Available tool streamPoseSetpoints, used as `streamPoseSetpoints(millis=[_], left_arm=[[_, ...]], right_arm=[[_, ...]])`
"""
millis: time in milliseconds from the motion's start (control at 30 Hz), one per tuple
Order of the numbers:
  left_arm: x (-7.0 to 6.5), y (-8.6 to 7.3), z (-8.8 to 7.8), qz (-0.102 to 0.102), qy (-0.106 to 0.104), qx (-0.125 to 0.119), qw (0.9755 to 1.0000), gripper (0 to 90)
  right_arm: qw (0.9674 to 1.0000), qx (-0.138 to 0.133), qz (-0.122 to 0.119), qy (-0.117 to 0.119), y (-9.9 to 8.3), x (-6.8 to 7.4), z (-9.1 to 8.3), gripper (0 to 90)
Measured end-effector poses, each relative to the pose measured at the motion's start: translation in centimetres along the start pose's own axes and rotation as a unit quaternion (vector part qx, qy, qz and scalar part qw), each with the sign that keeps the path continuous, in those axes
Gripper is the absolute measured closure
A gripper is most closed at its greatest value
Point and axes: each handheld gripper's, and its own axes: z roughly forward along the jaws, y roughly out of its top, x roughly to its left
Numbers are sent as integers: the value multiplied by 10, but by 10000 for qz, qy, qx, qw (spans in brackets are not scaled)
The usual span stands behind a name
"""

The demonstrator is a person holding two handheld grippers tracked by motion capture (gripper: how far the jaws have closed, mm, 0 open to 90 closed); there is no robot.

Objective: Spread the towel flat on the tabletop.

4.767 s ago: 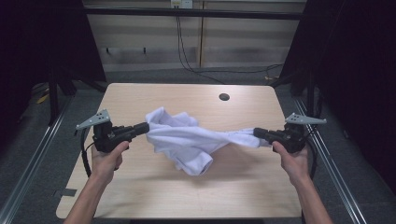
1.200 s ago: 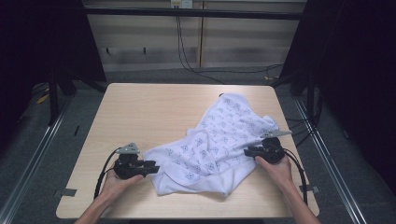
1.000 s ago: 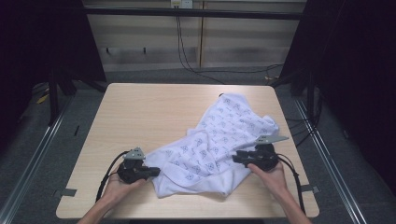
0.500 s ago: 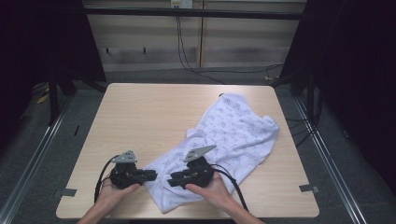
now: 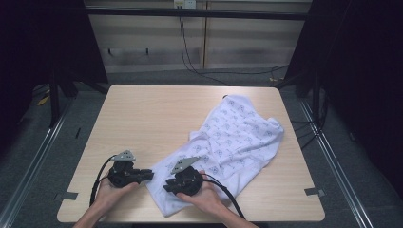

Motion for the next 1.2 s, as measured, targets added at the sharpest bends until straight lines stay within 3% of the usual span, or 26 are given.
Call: streamPoseSetpoints(millis=[33,200,267,333,400,500,533,600,667,733,800,833,867,967,1033,1067,1100,1200], left_arm=[[0,0,0,3,3,17,10000,777],[-2,-1,0,-53,-172,84,9998,771],[-7,-2,0,-54,-278,139,9995,772],[-15,-4,-1,78,-330,250,9991,772],[-26,-7,-2,243,-409,402,9981,771],[-35,-6,-2,348,-425,443,9975,722],[-35,-5,-3,371,-471,380,9975,711],[-31,-1,-7,343,-335,191,9987,685],[-21,2,-13,108,-193,-93,9997,648],[-8,1,-16,-120,-58,-169,9998,630],[-3,-2,-17,-202,41,-164,9997,613],[-2,-2,-18,-216,10,-233,9995,603],[-2,-2,-18,-216,-50,-307,9993,594],[-4,2,-16,-141,-252,-476,9985,590],[-11,10,-11,125,-361,-582,9976,596],[-11,10,-11,125,-361,-582,9976,611],[-15,14,-8,229,-455,-560,9971,611],[-29,19,5,560,-715,-369,9952,610]], right_arm=[[10000,-1,43,-45,-1,-1,-1,856],[9986,-224,442,197,-6,-15,-17,877],[9982,-304,511,99,-8,-22,-34,879],[9974,-410,579,92,-13,-27,-50,880],[9965,-507,668,6,-22,-32,-70,879],[9947,-552,847,-198,-40,-41,-97,879],[9940,-587,907,-190,-45,-43,-102,879],[9923,-658,1031,-205,-58,-48,-114,877],[9913,-663,1105,-253,-66,-51,-120,877],[9916,-599,1101,-313,-70,-52,-121,876],[9918,-354,1058,-617,-73,-53,-121,877],[9919,-324,1068,-600,-75,-55,-122,878],[9912,-300,1056,-745,-78,-60,-125,878],[9866,-489,1259,-916,-86,-73,-140,878],[9820,-670,1374,-1105,-91,-81,-153,878],[9820,-670,1374,-1105,-91,-81,-153,878],[9779,-784,1450,-1286,-96,-89,-165,878],[9722,-961,1540,-1481,-103,-102,-180,878]])
